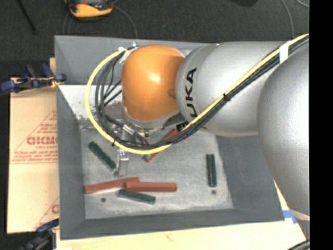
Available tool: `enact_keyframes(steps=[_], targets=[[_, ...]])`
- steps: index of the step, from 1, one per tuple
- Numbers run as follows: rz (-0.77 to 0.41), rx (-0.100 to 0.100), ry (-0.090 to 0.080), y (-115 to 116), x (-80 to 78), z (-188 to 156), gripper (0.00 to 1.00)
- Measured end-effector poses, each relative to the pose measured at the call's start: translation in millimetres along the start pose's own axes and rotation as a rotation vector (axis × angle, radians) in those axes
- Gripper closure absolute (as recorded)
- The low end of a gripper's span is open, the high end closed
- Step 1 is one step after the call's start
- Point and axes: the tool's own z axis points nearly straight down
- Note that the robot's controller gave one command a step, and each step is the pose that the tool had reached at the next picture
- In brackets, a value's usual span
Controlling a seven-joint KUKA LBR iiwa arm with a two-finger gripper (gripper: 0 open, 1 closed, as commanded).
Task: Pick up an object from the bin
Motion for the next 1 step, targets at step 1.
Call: enact_keyframes(steps=[1], targets=[[0.003,-0.002,-0.007,-0.9,-1.9,-4.0,0.00]])
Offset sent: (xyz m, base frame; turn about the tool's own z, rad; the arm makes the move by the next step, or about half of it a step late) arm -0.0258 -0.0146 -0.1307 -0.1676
